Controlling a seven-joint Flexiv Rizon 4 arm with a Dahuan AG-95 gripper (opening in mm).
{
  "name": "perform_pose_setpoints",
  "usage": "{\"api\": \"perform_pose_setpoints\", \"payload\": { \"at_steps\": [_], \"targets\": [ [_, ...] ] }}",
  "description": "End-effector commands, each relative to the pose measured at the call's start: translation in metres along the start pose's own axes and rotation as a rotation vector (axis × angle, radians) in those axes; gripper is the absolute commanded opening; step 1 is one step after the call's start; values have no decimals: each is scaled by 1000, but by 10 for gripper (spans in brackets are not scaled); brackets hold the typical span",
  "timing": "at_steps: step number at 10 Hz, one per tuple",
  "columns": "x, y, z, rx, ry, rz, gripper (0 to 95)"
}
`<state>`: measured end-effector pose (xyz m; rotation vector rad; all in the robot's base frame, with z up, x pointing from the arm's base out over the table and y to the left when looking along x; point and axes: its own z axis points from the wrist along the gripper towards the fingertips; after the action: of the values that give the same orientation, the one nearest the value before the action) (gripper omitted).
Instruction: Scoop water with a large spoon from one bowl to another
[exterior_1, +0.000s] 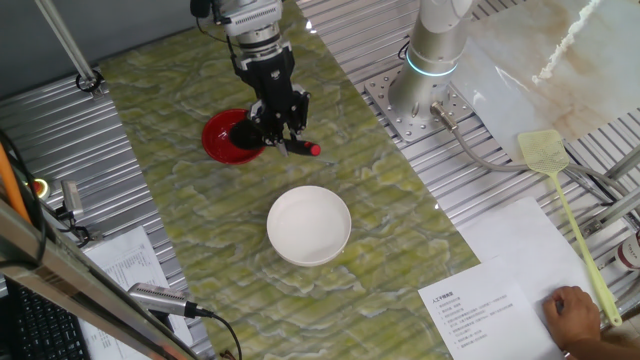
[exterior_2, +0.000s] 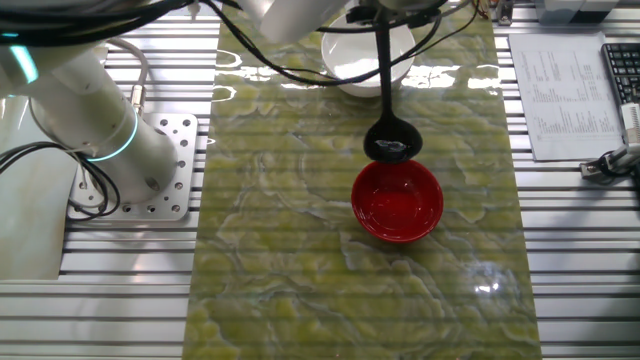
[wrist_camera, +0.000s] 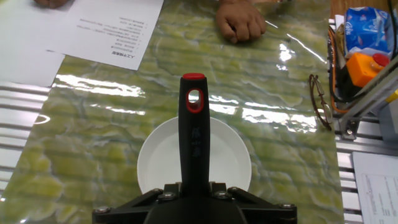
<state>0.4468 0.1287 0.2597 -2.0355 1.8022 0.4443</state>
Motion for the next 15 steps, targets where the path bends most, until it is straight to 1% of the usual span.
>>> {"api": "perform_pose_setpoints", "payload": {
  "at_steps": [1,5,7,10,11,14,15],
  "targets": [
    [-1,-2,1,2,-5,-2,0],
    [0,-2,1,-1,-3,-4,0],
    [4,-2,-2,-2,-1,-6,0],
    [15,-3,-7,-11,3,-34,0],
    [21,-4,-8,-15,5,-46,0],
    [36,-8,-11,-25,19,-83,0],
    [39,-8,-12,-26,21,-88,0]
  ]
}}
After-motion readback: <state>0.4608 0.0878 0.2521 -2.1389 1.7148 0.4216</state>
